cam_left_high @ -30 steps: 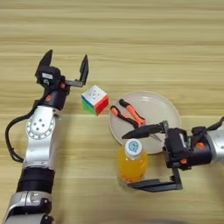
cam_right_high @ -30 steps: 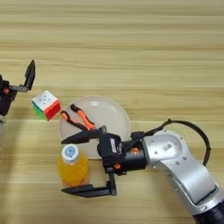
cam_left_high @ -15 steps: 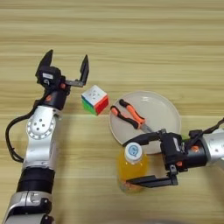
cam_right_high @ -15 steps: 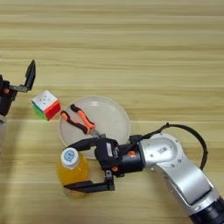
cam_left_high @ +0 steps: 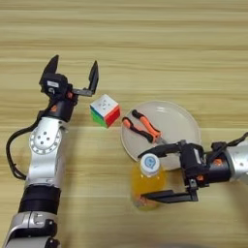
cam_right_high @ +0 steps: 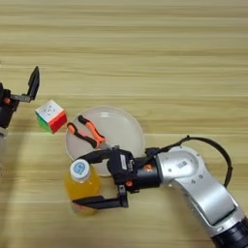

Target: Move the objects on the table

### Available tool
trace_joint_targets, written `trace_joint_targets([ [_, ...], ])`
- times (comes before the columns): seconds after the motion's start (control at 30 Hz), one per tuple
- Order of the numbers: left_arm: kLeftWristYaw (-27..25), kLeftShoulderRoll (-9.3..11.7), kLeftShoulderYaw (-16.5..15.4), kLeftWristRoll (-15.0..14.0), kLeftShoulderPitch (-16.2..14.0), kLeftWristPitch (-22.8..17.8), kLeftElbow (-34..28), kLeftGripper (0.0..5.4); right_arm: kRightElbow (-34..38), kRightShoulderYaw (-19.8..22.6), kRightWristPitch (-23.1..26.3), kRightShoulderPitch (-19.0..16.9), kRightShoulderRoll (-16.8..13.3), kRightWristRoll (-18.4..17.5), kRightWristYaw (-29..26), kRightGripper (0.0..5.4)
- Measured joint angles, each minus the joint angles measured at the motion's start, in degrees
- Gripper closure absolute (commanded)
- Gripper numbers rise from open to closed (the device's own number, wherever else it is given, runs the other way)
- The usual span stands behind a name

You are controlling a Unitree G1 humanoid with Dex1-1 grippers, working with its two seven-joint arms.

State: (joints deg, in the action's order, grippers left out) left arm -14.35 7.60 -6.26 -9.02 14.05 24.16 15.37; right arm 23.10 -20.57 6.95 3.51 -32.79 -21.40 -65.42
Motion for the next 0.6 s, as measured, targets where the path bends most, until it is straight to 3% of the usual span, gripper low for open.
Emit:
trace_joint_targets([
  [0.27, 0.00, -0.01, 0.02, 0.00, 0.00, 0.06, 0.00, 0.00, 0.95, 3.28, 1.13, 0.81, -0.03, -2.60, 0.17, 1.94],
  [0.6, 0.00, -0.03, 0.06, 0.02, 0.00, 0.19, 0.01, 0.00, 1.95, 10.29, 3.38, 3.09, -0.08, -8.83, 1.38, 1.96],
])
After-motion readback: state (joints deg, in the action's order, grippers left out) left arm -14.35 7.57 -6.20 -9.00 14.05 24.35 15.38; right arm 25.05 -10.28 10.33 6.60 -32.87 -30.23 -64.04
